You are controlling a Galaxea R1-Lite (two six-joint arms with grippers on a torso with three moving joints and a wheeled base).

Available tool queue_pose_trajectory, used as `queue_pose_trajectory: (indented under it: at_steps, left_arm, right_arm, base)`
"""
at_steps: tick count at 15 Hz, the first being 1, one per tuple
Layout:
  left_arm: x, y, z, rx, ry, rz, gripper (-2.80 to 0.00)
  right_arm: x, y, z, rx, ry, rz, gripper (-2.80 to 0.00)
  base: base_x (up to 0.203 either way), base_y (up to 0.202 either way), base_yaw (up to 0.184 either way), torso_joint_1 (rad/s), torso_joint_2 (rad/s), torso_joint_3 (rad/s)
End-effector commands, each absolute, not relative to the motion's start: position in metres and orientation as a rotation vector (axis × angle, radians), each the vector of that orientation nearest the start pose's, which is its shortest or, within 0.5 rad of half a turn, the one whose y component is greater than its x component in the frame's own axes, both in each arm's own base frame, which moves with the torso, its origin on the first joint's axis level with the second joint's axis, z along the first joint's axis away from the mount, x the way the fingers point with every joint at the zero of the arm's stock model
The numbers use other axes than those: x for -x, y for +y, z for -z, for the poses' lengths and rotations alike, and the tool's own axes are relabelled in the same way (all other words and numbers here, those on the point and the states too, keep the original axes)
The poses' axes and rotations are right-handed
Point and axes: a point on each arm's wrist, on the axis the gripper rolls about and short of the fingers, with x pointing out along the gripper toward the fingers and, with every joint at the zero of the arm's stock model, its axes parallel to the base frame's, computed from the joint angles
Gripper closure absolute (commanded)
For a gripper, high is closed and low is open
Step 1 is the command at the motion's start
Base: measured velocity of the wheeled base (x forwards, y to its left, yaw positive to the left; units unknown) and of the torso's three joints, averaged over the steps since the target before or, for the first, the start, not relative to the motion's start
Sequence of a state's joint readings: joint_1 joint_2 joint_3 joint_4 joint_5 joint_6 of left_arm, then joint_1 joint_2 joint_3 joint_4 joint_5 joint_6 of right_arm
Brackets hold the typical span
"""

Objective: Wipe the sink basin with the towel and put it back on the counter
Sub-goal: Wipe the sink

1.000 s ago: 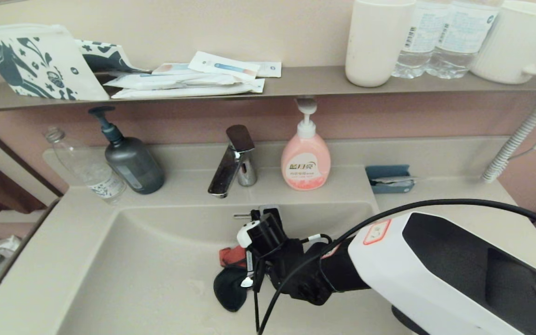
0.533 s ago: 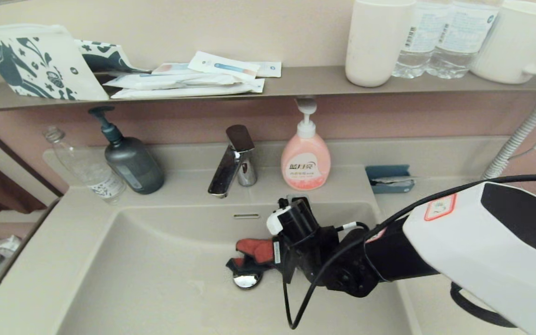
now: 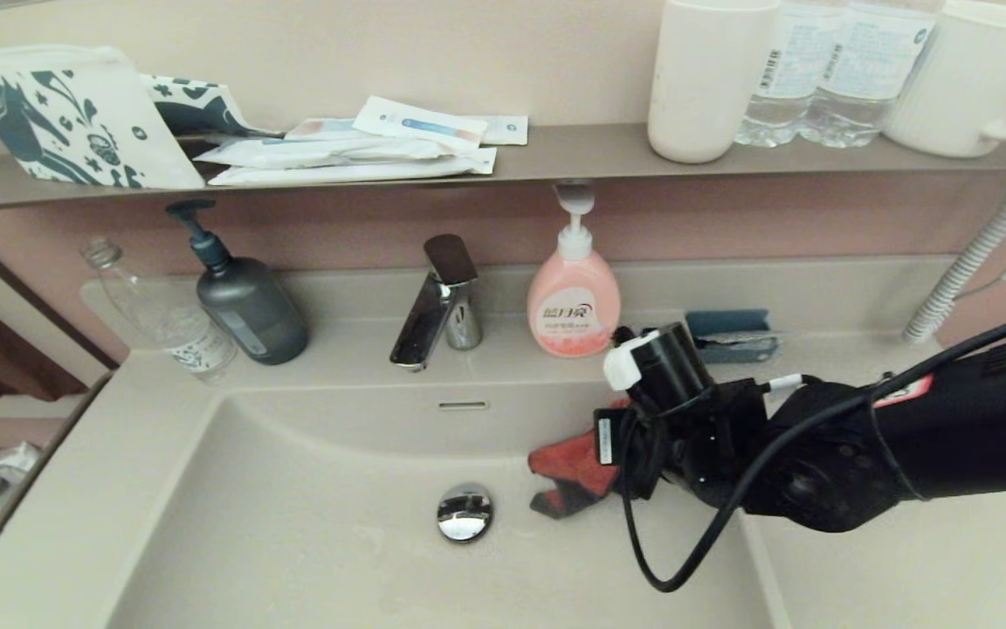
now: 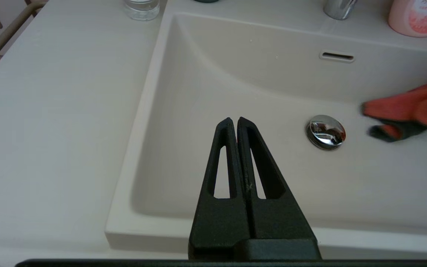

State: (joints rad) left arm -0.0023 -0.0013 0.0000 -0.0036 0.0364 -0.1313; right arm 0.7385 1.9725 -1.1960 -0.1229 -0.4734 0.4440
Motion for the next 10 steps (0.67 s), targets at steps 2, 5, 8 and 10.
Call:
queue_pose_trajectory:
  at_steps: [2, 5, 8, 10]
  left_arm:
    - [0.023, 0.001, -0.076, 0.132, -0.007, -0.033, 0.0]
    - [0.023, 0.001, -0.076, 0.132, -0.006, -0.035, 0.0]
    - [0.023, 0.001, -0.076, 0.132, -0.007, -0.035, 0.0]
    - [0.023, 0.001, -0.076, 0.132, -0.007, -0.035, 0.0]
  right_arm:
    - [-0.272, 0.209, -0.174, -0.1, 0.541, -0.083, 0.0]
    - [-0.268, 0.17, -0.181, -0.098, 0.534, -0.011, 0.0]
    - [-0.265, 0.137, -0.185, -0.105, 0.533, 0.052, 0.0]
    - [-0.254, 0.122, -0.182, -0.068, 0.584, 0.049, 0.0]
  base:
    - [0.0, 0.0, 0.0, 0.0, 0.0, 0.0]
    - [0.0, 0.0, 0.0, 0.0, 0.0, 0.0]
    - [0.0, 0.0, 0.0, 0.0, 0.0, 0.0]
    - [0.0, 0.0, 0.0, 0.0, 0.0, 0.0]
